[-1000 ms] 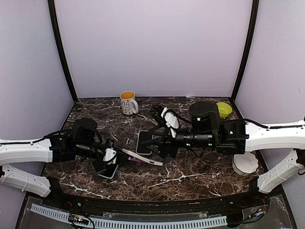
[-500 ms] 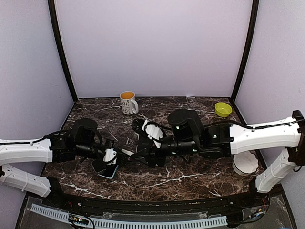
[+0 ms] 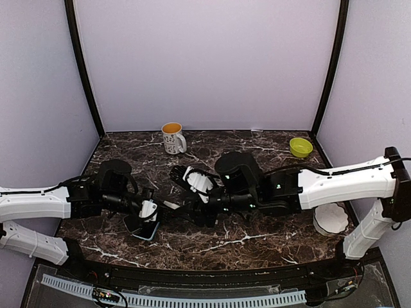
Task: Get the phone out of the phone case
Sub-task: Remove the phone case from the phone.
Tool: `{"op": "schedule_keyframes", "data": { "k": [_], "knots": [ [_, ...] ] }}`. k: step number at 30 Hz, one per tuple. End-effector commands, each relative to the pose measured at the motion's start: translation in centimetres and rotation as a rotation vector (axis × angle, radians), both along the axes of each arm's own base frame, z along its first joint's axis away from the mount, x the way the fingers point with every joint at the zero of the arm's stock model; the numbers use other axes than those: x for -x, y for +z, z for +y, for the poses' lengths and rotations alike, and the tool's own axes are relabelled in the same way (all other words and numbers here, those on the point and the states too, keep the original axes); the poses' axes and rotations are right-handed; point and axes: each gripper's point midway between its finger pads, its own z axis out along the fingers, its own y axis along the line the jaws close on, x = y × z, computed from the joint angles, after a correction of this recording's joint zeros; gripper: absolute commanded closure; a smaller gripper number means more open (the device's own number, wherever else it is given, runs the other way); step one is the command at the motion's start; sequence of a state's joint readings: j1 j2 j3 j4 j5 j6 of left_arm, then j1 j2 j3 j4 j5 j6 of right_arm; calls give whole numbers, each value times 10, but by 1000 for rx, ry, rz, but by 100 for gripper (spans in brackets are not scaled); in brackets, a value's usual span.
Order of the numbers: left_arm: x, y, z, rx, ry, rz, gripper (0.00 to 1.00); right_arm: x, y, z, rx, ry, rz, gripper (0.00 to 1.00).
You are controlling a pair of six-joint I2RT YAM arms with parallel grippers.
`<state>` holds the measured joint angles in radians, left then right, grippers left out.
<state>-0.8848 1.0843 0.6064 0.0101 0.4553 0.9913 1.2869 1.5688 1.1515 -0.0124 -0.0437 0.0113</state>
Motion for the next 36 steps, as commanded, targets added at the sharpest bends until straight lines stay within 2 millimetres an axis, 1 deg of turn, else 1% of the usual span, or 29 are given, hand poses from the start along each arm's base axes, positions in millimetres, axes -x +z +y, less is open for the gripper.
{"op": "schedule_keyframes", "data": {
  "k": [1,10,11,14,16,21,28,31,36],
  "knots": [
    [0,38,-10,105,-32,-64,100,-3,14,10,-38,-18,-33,51],
    [2,46,-10,132,-35,-65,100,-5,6,15,-15,-13,-49,57],
    [2,46,-10,133,-36,-65,100,-9,4,15,-8,-33,-58,58],
    [2,47,-10,138,-35,-67,100,-12,0,16,7,-47,-63,62],
    [2,48,-10,140,-33,-69,100,-12,-8,14,42,-51,-65,63],
    [1,51,-9,151,-26,-80,100,-14,-18,8,79,-68,-71,67],
    [2,54,-9,162,-26,-88,100,-24,-25,-3,117,-143,-90,72],
    [1,55,-9,165,-21,-90,100,-22,-31,-5,137,-132,-78,73],
    [-5,56,-8,165,9,-99,100,-9,-35,-5,138,-83,-53,74]
  ]
}}
